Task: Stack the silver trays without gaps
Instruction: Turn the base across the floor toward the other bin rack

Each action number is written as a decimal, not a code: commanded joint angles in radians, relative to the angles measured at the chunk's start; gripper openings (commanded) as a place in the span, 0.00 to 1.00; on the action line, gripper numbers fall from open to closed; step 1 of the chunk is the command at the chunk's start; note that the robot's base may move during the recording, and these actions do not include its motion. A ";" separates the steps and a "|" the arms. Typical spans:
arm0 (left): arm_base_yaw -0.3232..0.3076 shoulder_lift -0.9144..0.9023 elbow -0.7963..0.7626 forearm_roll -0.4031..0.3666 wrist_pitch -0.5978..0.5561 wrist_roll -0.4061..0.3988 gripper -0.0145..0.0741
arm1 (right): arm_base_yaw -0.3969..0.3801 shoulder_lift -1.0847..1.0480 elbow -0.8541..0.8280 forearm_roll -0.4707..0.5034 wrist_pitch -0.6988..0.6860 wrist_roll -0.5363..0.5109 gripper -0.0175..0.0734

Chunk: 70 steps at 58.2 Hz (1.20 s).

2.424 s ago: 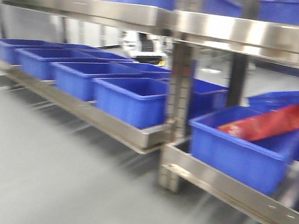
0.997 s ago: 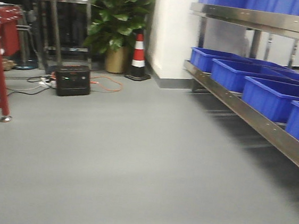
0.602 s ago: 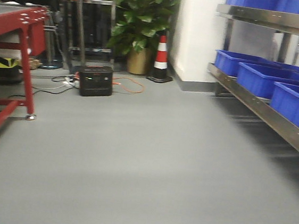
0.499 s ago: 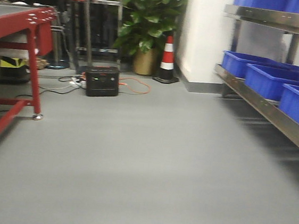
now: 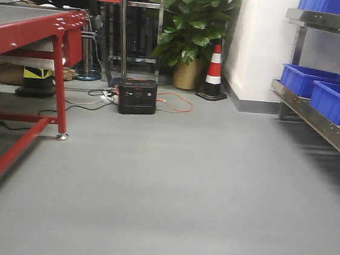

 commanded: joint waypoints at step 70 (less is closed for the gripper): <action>-0.009 -0.012 -0.009 0.015 -0.064 0.005 0.14 | 0.006 -0.016 -0.012 0.026 -0.045 -0.026 0.11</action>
